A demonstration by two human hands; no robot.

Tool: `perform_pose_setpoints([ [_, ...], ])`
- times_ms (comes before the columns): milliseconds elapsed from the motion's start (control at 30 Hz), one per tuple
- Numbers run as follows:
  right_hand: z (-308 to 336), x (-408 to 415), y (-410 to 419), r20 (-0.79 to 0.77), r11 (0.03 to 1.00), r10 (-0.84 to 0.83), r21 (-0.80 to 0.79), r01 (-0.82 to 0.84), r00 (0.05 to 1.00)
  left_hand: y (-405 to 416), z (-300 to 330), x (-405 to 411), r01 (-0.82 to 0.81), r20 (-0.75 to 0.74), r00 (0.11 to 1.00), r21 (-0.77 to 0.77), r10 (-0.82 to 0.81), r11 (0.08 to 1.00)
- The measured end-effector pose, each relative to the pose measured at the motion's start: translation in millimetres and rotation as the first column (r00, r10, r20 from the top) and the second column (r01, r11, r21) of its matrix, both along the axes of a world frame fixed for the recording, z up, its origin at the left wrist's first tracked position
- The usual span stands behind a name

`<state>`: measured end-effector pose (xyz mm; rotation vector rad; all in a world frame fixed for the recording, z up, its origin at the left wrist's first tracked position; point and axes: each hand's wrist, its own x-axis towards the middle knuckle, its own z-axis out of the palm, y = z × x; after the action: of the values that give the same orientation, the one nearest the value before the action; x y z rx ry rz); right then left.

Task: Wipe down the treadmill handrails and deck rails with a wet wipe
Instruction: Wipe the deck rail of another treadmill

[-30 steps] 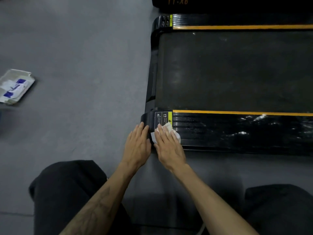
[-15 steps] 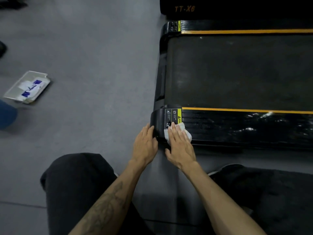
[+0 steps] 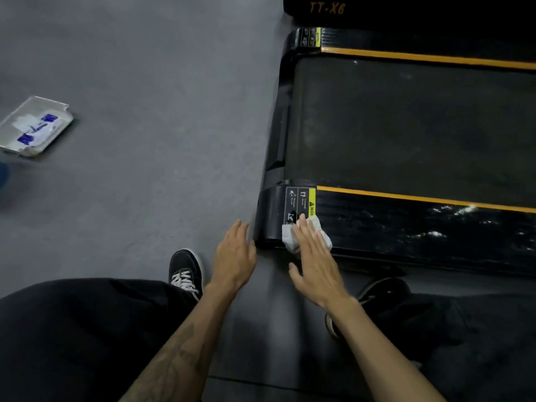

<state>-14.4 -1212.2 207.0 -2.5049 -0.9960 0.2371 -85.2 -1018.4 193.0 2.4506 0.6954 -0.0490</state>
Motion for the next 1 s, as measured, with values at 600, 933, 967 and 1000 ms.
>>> perform_pose_setpoints([
  [600,-10.8,-24.3,24.6,0.189,0.936,0.014,-0.347,0.053,0.982,-5.3,-28.0,8.1,-0.124,0.093,0.98,-0.4,0.175,0.908],
  [933,-5.6,-15.0,33.4,0.179,0.914,0.002,-0.399,0.071,0.984,-3.7,-29.6,8.4,-0.178,0.061,0.974,-0.387,0.218,0.905],
  [967,-6.8,-21.3,36.8,0.181,0.914,-0.009,-0.397,0.081,0.984,-3.5,-30.5,8.7,-0.187,0.054,0.973,-0.387,0.225,0.903],
  [1000,-8.9,-24.1,41.5,0.174,0.913,0.015,-0.403,0.058,0.985,-3.3,-31.5,8.3,-0.197,0.048,0.971,-0.389,0.233,0.9],
])
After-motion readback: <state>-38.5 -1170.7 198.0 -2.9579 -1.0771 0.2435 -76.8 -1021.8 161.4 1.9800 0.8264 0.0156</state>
